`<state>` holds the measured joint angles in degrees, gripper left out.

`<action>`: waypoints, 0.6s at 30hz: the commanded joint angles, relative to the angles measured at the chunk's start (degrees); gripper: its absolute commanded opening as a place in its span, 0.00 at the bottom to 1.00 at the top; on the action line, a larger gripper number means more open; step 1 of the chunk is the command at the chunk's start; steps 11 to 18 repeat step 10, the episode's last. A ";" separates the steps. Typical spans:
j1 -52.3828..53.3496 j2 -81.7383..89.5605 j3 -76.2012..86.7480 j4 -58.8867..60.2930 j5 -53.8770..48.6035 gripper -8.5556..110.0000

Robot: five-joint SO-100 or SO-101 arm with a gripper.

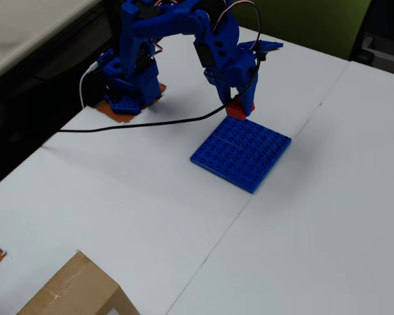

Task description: Pick up the 2x2 red block and go up the 8x8 blue block.

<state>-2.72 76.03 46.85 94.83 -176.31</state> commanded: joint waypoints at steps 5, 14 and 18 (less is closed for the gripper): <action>-0.97 1.14 -2.46 1.14 -17.58 0.12; -1.05 1.14 -2.46 1.41 -17.40 0.12; -1.05 1.14 -2.46 1.41 -17.40 0.12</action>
